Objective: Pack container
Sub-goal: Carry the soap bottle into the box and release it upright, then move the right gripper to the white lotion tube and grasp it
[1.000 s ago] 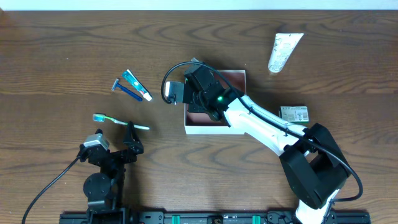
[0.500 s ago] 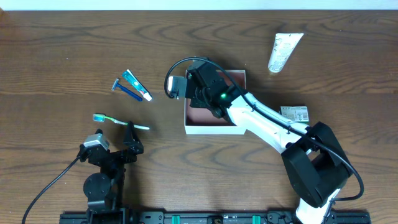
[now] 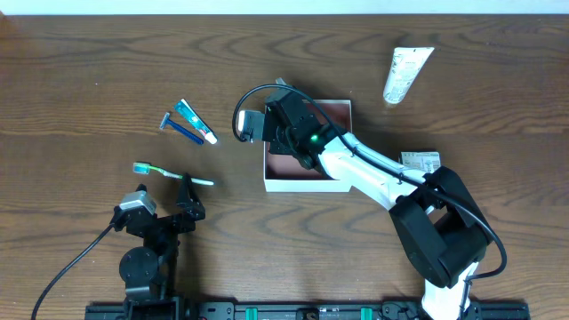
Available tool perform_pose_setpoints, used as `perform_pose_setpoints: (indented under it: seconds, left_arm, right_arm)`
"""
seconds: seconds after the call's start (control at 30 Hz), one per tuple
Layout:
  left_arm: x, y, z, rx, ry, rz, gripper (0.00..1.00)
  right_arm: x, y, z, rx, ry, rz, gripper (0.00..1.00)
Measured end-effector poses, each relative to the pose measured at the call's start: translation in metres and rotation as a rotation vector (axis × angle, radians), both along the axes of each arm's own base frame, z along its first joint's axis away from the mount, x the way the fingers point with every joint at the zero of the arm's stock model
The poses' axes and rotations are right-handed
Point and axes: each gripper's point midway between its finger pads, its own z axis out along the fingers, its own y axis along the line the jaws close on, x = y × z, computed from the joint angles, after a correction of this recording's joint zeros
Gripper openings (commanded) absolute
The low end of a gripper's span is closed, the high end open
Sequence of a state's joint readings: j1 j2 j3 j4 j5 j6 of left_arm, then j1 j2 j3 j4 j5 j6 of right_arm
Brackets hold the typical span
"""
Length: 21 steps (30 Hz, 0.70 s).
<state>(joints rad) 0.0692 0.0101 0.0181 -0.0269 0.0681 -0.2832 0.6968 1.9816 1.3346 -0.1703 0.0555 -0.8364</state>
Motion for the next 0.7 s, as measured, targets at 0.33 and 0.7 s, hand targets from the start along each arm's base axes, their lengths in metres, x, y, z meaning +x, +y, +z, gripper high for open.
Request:
perform_pose_setpoints:
  seconds: [0.33, 0.7]
  left_arm:
    - [0.000, 0.000, 0.000, 0.000, 0.000, 0.000, 0.98]
    - [0.000, 0.000, 0.000, 0.000, 0.000, 0.000, 0.98]
  right_arm:
    - [-0.001, -0.004, 0.015, 0.008, -0.017, -0.037, 0.01]
    - [-0.038, 0.015, 0.140, 0.216, -0.150, -0.057, 0.15]
